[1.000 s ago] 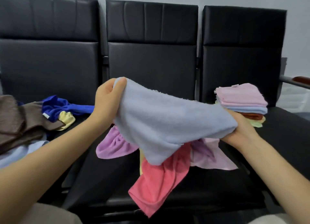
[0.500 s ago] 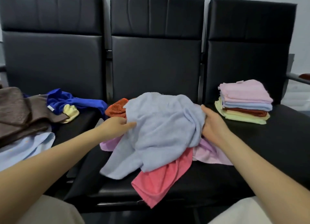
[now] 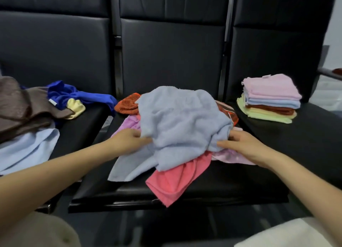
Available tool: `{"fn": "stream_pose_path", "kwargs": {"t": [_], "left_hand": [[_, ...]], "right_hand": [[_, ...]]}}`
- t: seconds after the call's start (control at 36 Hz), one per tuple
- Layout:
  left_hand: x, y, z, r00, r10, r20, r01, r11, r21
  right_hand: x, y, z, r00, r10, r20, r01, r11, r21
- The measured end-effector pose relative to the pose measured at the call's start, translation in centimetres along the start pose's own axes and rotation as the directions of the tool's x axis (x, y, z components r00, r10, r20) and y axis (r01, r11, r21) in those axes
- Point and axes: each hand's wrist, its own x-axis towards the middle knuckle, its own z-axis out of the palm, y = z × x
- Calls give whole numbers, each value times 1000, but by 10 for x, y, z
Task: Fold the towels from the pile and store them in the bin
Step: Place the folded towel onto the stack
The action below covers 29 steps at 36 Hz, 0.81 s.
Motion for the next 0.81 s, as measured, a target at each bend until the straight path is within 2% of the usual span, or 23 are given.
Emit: {"fn": "stream_pose_path", "kwargs": {"t": [0.03,0.06,0.08,0.14,0.17,0.25,0.36,0.44,0.53,0.56,0.58,0.61,0.64,0.67,0.69,0.75,0.81], "left_hand": [[-3,6,-3,999,-29,-30,23,981,-190],[-5,13,-9,996,-65,-59,36,919,-393],[-7,19,-16,995,-87,-50,41,812,-583],[-9,26,-33,1000,13,7,-3,604,-797],[-10,28,-39,998,60,14,-21,549,-836],[-12,34,-52,998,62,7,-25,504,-863],[-11,40,-49,997,64,41,8,456,-890],[-8,40,-46,991,74,116,70,456,-887],[-5,42,-46,989,87,123,61,516,-854],[-2,42,-45,990,92,111,43,544,-838],[1,41,-43,990,96,99,27,571,-820],[5,40,-42,991,94,92,18,597,-802],[7,39,-40,993,80,83,16,621,-784],[9,37,-36,996,44,75,30,638,-770],[10,34,-32,997,-3,77,60,660,-749],[14,29,-22,990,-94,106,142,695,-705],[17,22,-13,983,-121,136,182,715,-675]], "right_hand": [[-5,-5,0,999,-36,-23,38,998,49],[-10,-13,0,996,-70,-46,76,988,138],[-11,-18,-4,992,-105,-72,120,961,251],[-18,-32,-9,974,-200,-106,226,863,451],[-21,-40,-10,965,-220,-142,262,808,528],[-25,-52,-20,951,-156,-265,298,685,665],[-29,-59,-26,955,-8,-298,258,519,815],[-28,-63,-29,919,24,-393,339,462,820],[-23,-60,-37,897,28,-442,390,423,818],[-21,-58,-41,900,24,-434,378,452,808],[-18,-53,-43,895,23,-445,363,541,758],[-14,-48,-44,889,18,-458,324,683,655],[-11,-41,-43,876,27,-482,242,839,487],[-7,-35,-40,864,40,-501,122,950,286],[-1,-26,-37,859,57,-508,1,994,114],[8,-13,-31,855,107,-508,-183,978,-102],[12,-8,-26,830,92,-550,-255,939,-229]]}}
